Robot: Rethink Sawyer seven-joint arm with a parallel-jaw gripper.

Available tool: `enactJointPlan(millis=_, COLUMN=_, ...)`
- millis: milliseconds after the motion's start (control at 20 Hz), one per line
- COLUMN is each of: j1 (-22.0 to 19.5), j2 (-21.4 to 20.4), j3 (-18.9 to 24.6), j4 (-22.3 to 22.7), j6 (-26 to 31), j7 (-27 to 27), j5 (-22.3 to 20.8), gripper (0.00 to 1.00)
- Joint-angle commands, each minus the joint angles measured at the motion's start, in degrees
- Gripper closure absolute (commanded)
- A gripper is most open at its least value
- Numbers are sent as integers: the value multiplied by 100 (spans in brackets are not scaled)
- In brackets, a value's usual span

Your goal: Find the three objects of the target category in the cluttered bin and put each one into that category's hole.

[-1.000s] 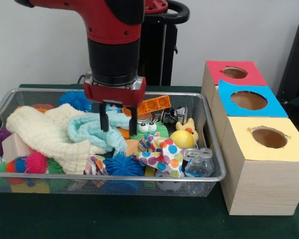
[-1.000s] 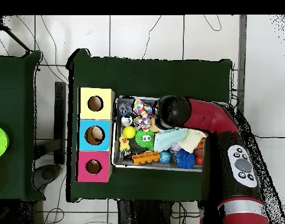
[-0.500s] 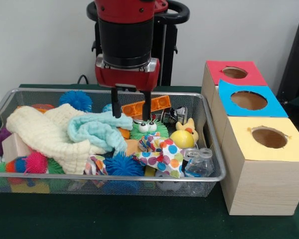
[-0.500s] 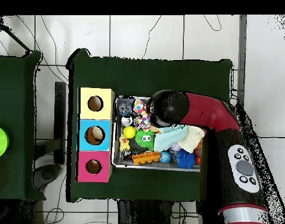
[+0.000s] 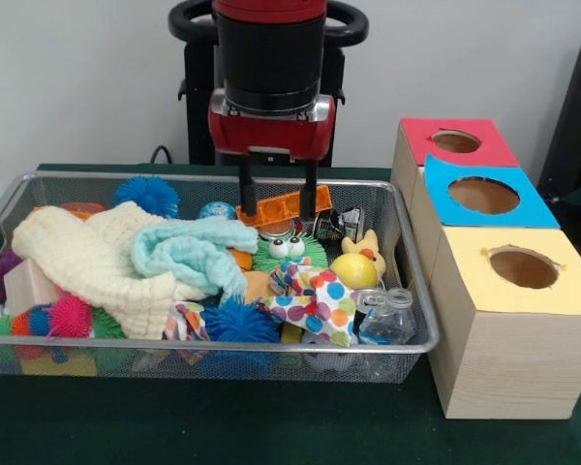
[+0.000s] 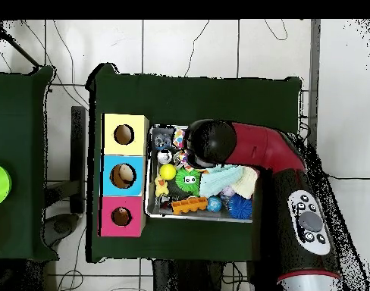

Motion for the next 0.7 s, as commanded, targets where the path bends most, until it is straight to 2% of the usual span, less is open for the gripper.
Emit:
enactJointPlan(millis=50, j1=178, j2=252, j3=411, j4=862, j6=-565, j7=-45, j5=-288, gripper=0)
enactJointPlan(millis=400, j1=347, j2=325, j3=337, j4=1050, j6=-963, j7=159, j5=-282, gripper=0)
enactJointPlan(millis=700, j1=606, j2=542, j3=170, j4=960, j6=-1306, j7=416, j5=-287, gripper=0)
